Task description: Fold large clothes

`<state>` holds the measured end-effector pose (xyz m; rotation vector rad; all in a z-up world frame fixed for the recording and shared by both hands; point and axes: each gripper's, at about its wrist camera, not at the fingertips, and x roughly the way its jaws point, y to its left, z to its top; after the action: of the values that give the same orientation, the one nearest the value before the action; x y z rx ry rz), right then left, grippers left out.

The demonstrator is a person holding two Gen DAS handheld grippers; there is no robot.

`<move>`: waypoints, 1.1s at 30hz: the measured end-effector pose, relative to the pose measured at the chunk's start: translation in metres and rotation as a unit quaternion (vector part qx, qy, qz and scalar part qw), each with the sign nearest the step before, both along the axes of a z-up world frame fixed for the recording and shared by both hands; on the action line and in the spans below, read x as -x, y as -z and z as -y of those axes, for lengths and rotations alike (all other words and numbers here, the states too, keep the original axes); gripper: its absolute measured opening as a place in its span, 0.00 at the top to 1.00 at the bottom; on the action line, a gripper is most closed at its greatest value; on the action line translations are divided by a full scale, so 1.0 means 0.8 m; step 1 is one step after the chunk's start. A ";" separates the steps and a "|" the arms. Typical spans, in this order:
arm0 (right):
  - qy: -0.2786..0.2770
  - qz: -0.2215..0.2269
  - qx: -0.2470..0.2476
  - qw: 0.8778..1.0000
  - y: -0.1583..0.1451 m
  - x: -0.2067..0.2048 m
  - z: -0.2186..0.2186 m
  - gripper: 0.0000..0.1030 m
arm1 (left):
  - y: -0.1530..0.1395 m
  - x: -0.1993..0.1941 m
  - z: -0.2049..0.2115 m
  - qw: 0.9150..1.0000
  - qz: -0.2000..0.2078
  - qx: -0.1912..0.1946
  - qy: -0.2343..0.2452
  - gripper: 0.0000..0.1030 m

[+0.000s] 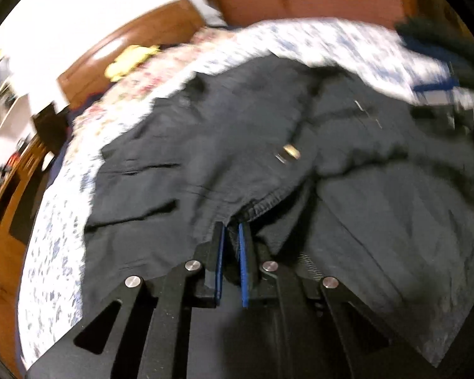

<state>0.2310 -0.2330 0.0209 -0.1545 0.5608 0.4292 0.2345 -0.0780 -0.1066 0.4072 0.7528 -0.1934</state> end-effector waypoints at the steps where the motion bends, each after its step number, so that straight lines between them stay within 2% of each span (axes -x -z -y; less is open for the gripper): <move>1: 0.000 0.000 0.001 1.000 0.000 -0.001 -0.001 0.52 | -0.006 0.001 -0.010 1.000 0.004 0.012 -0.008 0.91; 2: -0.001 -0.001 0.001 1.000 0.000 -0.001 -0.003 0.52 | -0.016 0.004 -0.025 0.999 0.010 0.031 -0.018 0.91; 5: -0.005 -0.001 0.004 1.000 0.000 -0.003 -0.008 0.52 | -0.030 0.015 -0.059 0.997 0.019 0.054 -0.049 0.91; 8: -0.007 -0.002 0.007 1.000 0.001 -0.007 -0.015 0.52 | -0.024 0.015 -0.083 0.993 -0.009 0.096 -0.065 0.91; 14: -0.015 -0.004 0.010 1.000 0.002 -0.014 -0.030 0.52 | -0.007 0.032 -0.101 0.992 -0.022 0.098 -0.078 0.90; 21: -0.023 -0.012 0.010 1.000 0.006 -0.029 -0.048 0.52 | -0.012 0.057 -0.124 0.990 -0.018 0.118 -0.069 0.67; 25: -0.029 -0.012 0.011 0.999 0.007 -0.033 -0.062 0.52 | -0.016 0.065 -0.133 0.990 -0.013 0.125 -0.067 0.62; 27: -0.030 -0.013 0.012 0.999 0.010 -0.037 -0.066 0.52 | -0.017 0.070 -0.140 0.990 -0.009 0.126 -0.069 0.56; 33: -0.030 -0.024 0.028 0.999 0.022 -0.049 -0.078 0.52 | -0.013 0.083 -0.163 0.989 -0.013 0.123 -0.081 0.51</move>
<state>0.2699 -0.1707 0.0030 -0.2160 0.6176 0.4759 0.1680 0.0524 -0.0966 0.1089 0.7738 -0.1363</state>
